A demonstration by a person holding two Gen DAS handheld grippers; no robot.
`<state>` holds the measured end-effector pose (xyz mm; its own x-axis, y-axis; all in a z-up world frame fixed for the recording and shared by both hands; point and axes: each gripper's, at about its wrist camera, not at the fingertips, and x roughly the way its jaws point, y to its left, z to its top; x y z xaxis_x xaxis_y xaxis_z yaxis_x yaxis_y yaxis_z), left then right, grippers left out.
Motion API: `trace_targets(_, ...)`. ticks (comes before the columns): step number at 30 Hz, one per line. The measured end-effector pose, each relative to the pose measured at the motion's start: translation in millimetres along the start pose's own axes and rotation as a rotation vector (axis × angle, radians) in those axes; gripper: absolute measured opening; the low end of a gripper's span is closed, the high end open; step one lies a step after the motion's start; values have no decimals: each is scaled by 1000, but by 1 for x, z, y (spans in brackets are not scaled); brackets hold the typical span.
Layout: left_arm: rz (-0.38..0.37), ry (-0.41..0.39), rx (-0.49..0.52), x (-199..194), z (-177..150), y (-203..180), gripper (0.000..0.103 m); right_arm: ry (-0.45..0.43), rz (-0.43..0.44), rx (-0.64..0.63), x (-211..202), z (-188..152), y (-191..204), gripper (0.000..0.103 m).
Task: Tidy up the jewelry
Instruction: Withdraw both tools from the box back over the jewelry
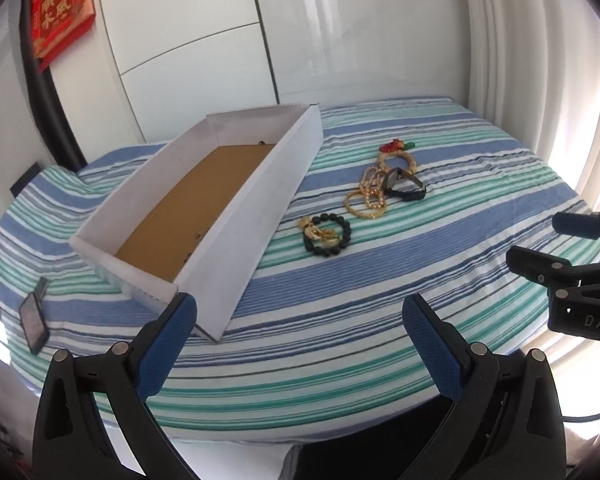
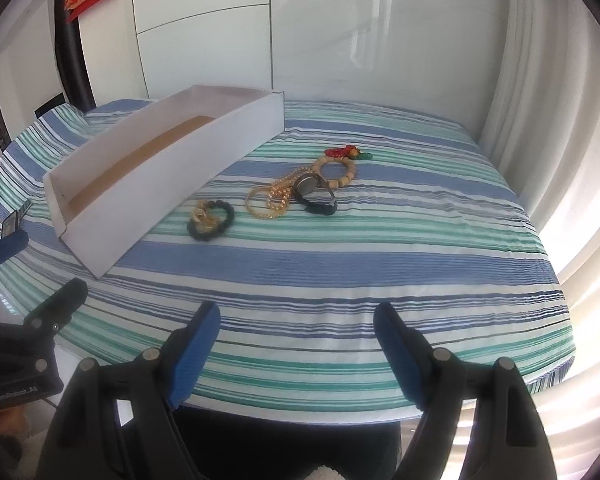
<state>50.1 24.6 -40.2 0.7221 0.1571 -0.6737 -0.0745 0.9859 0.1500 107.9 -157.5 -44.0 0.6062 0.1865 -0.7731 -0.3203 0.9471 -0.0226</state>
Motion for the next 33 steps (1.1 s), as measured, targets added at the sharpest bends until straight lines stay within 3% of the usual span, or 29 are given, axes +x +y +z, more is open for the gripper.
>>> trace_targets(11, -113, 93, 47, 21, -6, -14, 102, 19, 3, 0, 8, -3, 5, 81)
trace_targets(14, -145, 150, 41, 29, -8, -14, 102, 10, 4, 19, 8, -2, 1, 81)
trace_targets(18, -176, 169, -1, 34, -11, -6, 102, 10, 4, 41, 11, -1, -4, 81)
trace_targets(22, -174, 182, -49, 39, -10, 6, 102, 14, 4, 52, 17, 2, -7, 81)
trace_targets(33, -180, 234, -53, 52, -13, 2, 102, 26, 10, 61, 19, -2, -9, 81)
